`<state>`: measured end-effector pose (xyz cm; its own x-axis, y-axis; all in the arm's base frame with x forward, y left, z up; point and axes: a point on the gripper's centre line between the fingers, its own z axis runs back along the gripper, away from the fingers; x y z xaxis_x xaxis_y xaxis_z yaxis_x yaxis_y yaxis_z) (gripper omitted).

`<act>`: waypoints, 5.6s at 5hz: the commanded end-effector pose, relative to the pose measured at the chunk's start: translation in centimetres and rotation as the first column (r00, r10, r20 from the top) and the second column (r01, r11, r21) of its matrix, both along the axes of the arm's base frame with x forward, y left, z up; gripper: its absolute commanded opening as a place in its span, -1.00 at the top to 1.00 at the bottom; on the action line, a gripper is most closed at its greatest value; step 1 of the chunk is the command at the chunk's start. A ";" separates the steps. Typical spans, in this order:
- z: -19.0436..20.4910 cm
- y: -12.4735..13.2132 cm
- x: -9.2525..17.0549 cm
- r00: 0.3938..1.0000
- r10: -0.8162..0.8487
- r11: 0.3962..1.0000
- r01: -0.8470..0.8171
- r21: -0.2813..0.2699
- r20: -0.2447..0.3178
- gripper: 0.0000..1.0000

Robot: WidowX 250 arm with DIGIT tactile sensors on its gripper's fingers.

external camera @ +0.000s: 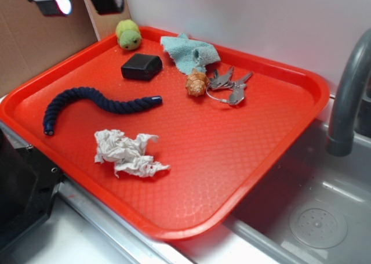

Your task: Grab the green animal.

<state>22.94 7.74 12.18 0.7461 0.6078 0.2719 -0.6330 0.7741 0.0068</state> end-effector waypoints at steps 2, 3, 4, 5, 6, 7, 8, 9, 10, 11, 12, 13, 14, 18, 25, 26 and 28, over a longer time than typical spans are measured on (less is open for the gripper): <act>0.1 4.0 1.1 0.984 0.160 0.987 -0.161 0.008 0.080 -1.00; 0.1 4.0 1.1 0.984 0.160 0.987 -0.161 0.008 0.080 -1.00; 0.1 4.0 1.1 0.984 0.160 0.987 -0.161 0.008 0.080 -1.00; -1.3 4.2 3.0 0.984 0.126 0.989 -0.135 0.062 0.122 -1.00; -3.0 4.9 3.7 0.981 0.152 0.984 -0.162 0.076 0.121 -1.00; -4.8 6.2 4.9 0.978 0.129 0.985 -0.146 0.095 0.163 -1.00; -5.6 6.6 5.8 0.981 0.126 0.984 -0.142 0.104 0.149 -1.00; -6.6 7.7 7.4 0.983 0.114 0.987 -0.128 0.092 0.145 -1.00; -7.3 7.9 8.5 0.984 0.106 0.989 -0.119 0.088 0.143 -1.00; -8.1 8.2 9.5 0.987 0.098 0.991 -0.108 0.075 0.130 -1.00; -9.0 8.8 9.6 0.987 0.118 0.989 -0.126 0.074 0.106 -0.66; -9.4 9.3 9.0 0.986 0.131 0.988 -0.139 0.071 0.106 1.00; -8.2 8.9 7.8 0.989 0.114 0.991 -0.120 0.065 0.090 1.00; 1.8 0.5 -0.7 0.993 0.121 0.959 -0.120 -0.258 -0.014 1.00; 10.1 -10.1 -6.3 0.945 -0.326 0.928 0.316 -0.198 -0.018 1.00; 11.4 -11.6 -10.0 0.948 -0.318 0.931 0.309 -0.196 -0.018 1.00; 12.0 -13.1 -11.9 0.910 -0.414 0.902 0.411 -0.134 0.006 1.00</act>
<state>10.99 -6.59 22.69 0.9500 0.2644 0.1660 -0.2545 0.9639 -0.0785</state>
